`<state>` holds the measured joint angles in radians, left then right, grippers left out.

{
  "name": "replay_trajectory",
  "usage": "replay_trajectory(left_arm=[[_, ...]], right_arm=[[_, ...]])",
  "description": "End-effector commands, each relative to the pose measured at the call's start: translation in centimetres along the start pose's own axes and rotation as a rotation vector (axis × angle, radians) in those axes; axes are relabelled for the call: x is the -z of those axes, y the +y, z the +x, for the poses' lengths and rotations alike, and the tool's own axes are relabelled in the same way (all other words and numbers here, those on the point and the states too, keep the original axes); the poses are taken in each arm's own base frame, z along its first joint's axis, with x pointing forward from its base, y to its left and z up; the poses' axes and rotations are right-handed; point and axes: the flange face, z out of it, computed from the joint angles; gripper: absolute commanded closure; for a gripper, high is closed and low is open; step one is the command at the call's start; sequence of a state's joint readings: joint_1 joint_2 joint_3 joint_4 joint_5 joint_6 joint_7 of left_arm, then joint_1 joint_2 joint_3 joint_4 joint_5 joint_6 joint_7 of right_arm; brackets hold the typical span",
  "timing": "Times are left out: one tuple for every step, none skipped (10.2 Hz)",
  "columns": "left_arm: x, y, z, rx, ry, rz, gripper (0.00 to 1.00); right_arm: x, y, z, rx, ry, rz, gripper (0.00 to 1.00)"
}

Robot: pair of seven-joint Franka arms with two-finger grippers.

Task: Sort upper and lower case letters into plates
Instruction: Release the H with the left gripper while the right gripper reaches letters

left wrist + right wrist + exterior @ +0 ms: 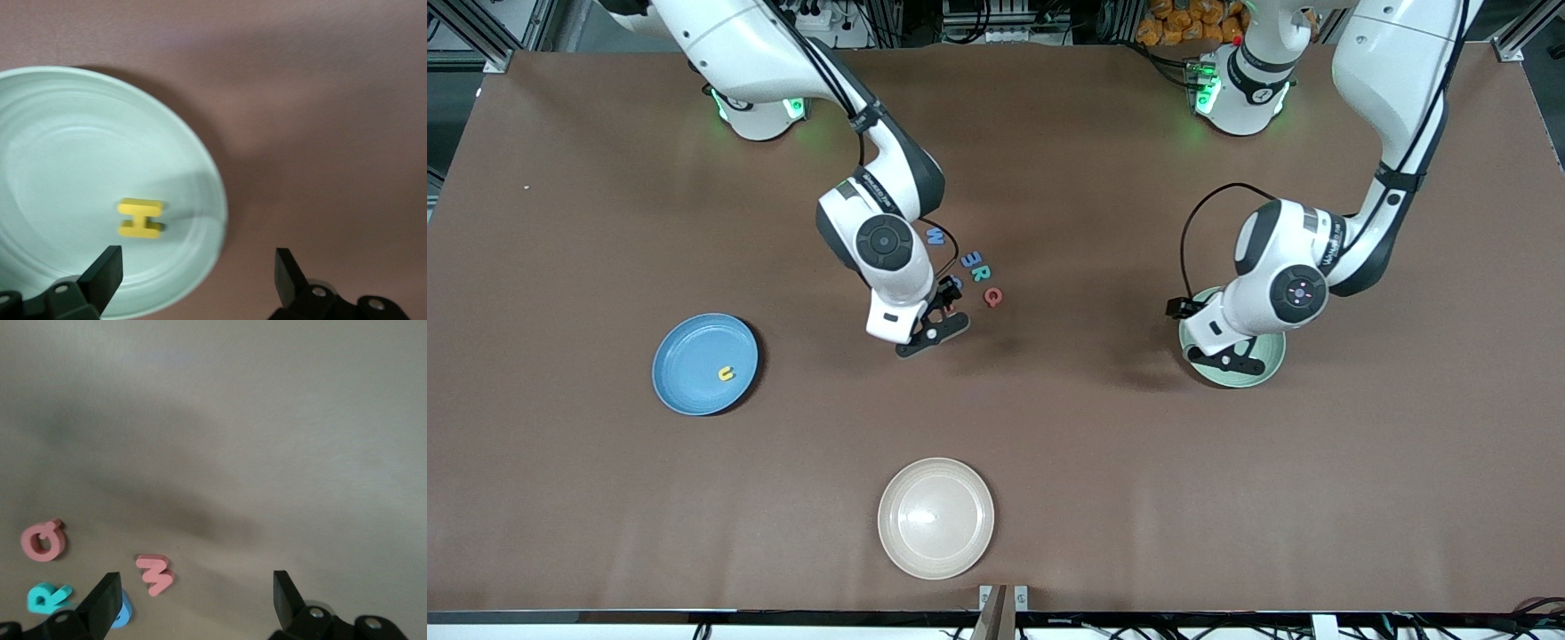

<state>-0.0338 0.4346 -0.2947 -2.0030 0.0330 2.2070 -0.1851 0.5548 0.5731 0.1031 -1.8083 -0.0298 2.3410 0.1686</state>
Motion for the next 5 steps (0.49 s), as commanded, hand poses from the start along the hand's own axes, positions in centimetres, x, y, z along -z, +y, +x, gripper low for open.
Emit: replay_trajectory(left_arm=[[1.7, 3.0, -0.5, 0.103, 0.009, 0.007, 0.0], [2.1, 3.8, -0.4, 0.116, 0.017, 0.007, 0.0], [2.2, 3.8, -0.4, 0.118, 0.019, 0.007, 0.0], [2.2, 3.8, -0.4, 0.118, 0.019, 0.007, 0.0], [2.2, 3.9, -0.4, 0.117, 0.019, 0.007, 0.0]], right_arm=[[-2.6, -1.1, -1.9, 0.03, 0.018, -0.006, 0.0], [-3.1, -2.2, -2.4, 0.037, 0.008, -0.009, 0.0], [-3.7, -2.6, -2.6, 0.03, 0.0, -0.009, 0.0], [-4.1, -3.2, -2.6, 0.029, 0.011, -0.007, 0.0], [-4.7, -3.4, -2.6, 0.024, 0.015, -0.007, 0.0]])
